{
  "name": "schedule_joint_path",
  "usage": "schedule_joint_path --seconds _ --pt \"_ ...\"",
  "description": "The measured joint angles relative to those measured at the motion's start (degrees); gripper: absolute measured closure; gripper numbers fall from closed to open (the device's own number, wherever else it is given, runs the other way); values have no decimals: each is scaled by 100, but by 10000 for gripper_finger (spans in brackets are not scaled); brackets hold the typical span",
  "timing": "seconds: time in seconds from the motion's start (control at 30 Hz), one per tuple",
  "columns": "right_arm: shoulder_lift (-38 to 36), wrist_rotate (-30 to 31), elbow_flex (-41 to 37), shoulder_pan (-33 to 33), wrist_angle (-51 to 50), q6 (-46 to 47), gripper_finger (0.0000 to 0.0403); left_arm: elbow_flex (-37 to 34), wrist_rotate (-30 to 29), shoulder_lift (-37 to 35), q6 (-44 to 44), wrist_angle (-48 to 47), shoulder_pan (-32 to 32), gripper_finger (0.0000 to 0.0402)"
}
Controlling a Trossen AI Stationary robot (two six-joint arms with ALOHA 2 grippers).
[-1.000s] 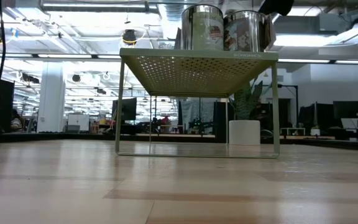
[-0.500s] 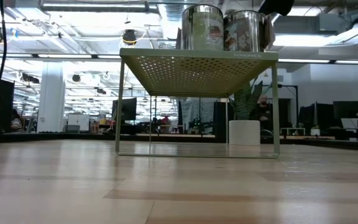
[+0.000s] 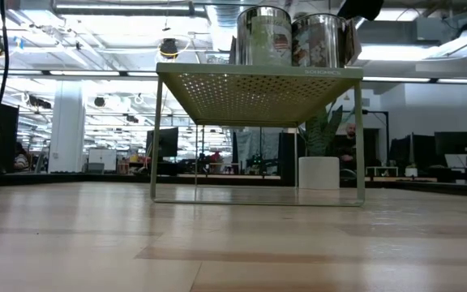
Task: Stock candles and holders on shelf
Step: Put the silver scented candle can on the shelf aligned with the other silver scented candles
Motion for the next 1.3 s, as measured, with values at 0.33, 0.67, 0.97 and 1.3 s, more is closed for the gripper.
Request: schedule_joint_path --seconds 0.33,0.67,0.97,1.3 --pt "0 0 0 0 -1 1 147 -43 -403 39 2247 -2275 -315 55" --pt "1 0 0 1 -2 1 147 -43 -1929 497 3782 -2536 -773 55" --pt "1 0 0 1 -2 1 147 -43 -1969 1282 4473 -2508 -869 55" --pt "0 0 0 -1 0 1 147 -43 -2043 1401 4501 -2510 -718 55"
